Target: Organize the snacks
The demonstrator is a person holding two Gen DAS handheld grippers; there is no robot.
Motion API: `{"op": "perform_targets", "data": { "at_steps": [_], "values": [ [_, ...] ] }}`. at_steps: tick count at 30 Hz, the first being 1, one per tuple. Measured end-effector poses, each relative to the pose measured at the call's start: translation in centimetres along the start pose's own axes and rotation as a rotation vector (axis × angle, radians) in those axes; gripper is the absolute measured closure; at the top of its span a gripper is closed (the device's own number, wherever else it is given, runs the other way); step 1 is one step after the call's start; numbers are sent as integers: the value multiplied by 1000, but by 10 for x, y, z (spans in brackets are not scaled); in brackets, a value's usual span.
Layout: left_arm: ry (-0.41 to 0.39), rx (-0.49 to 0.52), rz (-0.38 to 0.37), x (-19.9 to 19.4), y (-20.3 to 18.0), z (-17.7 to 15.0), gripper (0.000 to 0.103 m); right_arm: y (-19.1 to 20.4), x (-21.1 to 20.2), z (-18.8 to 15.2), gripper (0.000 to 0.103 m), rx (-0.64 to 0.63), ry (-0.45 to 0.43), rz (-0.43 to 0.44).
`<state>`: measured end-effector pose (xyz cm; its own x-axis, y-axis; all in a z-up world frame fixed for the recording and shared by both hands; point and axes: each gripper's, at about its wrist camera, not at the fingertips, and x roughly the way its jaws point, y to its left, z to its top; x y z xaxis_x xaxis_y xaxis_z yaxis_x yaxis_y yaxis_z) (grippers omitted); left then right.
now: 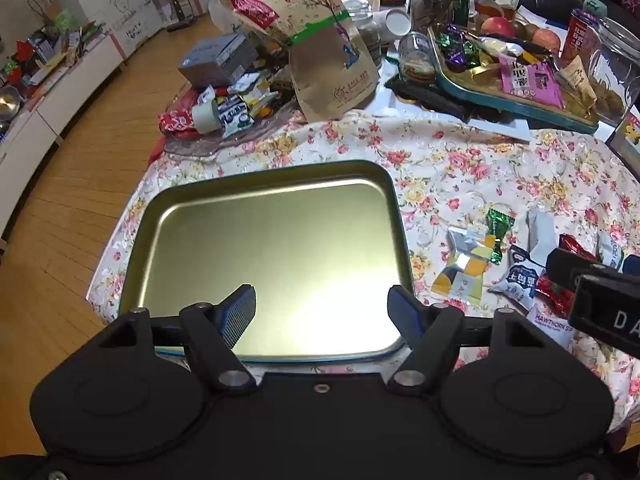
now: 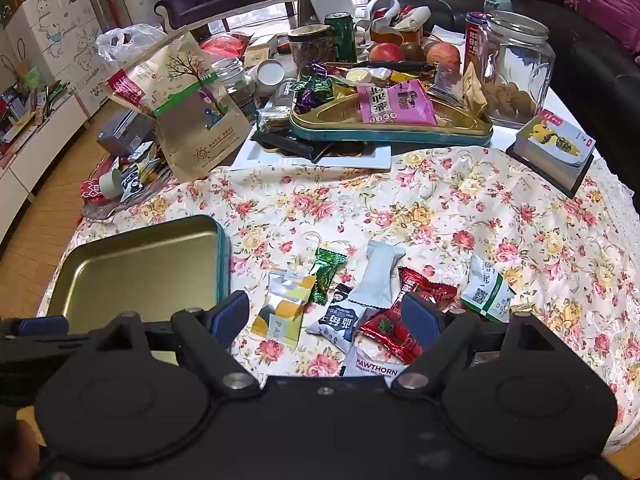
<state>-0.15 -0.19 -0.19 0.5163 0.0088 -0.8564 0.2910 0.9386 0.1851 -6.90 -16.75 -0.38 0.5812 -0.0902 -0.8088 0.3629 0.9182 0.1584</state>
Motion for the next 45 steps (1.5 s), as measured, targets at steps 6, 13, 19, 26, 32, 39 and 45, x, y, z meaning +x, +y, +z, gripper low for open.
{"op": "perform_targets", "data": {
  "at_steps": [6,13,19,26,32,39,45],
  "values": [
    [6,-12,-33,-2,2,3,29,2,1,0,16,-25,-6,-12],
    [-19,-31,-34,-4,3,-1,29,9,1,-2,16,-69,-31,-23],
    [-22,-37,-43,-4,4,-1,29,12,4,0,22,-103,-48,-58],
    [-12,-78,-55,-5,8,0,29,15,5,-1,24,-108,-65,-83],
    [-8,-80,-63,-4,9,-1,29,15,11,-1,28,-95,-10,-41],
    [-5,-91,-74,-5,10,0,29,20,9,-3,28,-127,-25,-27],
    [-6,-104,-79,-5,11,0,29,20,10,-4,29,-123,-24,-24]
  ]
}}
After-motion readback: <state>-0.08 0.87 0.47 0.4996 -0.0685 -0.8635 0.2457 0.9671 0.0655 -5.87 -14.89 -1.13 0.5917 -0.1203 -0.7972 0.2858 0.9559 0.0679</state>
